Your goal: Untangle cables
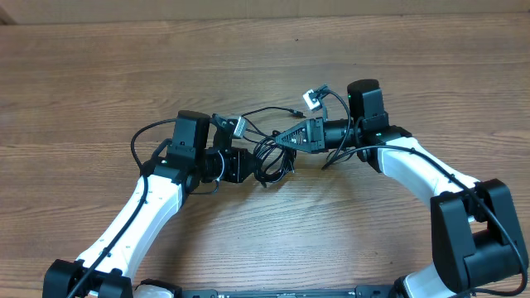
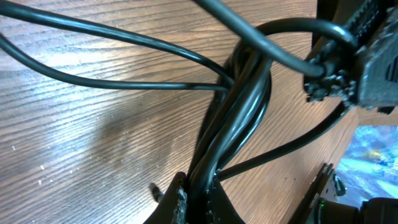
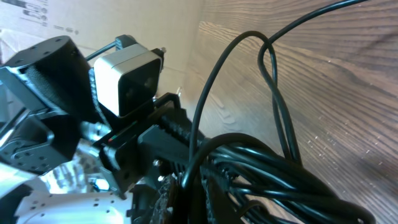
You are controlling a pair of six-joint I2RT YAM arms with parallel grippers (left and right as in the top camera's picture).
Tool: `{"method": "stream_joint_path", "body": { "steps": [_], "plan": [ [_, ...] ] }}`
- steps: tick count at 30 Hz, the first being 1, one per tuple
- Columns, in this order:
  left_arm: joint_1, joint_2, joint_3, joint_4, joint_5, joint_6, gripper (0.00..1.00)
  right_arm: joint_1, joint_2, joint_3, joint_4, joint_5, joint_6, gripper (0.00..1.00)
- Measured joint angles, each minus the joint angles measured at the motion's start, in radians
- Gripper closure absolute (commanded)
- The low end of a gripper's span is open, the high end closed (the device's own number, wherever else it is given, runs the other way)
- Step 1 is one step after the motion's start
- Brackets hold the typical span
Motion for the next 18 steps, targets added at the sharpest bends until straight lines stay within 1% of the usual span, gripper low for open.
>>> {"method": "stream_joint_path", "body": {
  "steps": [4, 7, 8, 9, 10, 11, 14, 18],
  "plan": [
    [0.000, 0.000, 0.002, 0.002, 0.004, 0.040, 0.96, -0.016, 0.000, 0.000, 0.000, -0.025, 0.008, 0.90],
    [0.000, 0.000, 0.002, 0.002, 0.040, 0.107, 0.96, -0.031, 0.000, 0.000, 0.000, -0.045, 0.021, 0.90],
    [0.000, 0.000, 0.002, 0.002, 0.053, 0.129, 0.96, -0.036, 0.000, 0.000, 0.001, -0.052, 0.033, 0.89],
    [0.000, 0.000, 0.002, 0.002, 0.064, 0.149, 0.96, -0.042, 0.000, 0.000, 0.001, -0.058, 0.049, 0.82],
    [0.000, 0.000, 0.002, 0.002, 0.076, 0.172, 0.96, -0.049, 0.000, 0.000, 0.003, -0.066, 0.066, 0.49],
    [0.001, 0.000, 0.000, -0.011, 0.076, 0.204, 0.96, -0.067, 0.000, 0.000, 0.025, -0.082, 0.100, 0.42],
    [0.002, 0.001, -0.002, -0.009, 0.074, 0.229, 0.96, -0.085, -0.001, 0.000, 0.064, -0.085, 0.153, 0.27],
    [0.002, 0.001, -0.002, 0.018, 0.071, 0.234, 0.93, -0.079, -0.001, 0.000, 0.070, -0.049, 0.220, 0.18]
  ]
}}
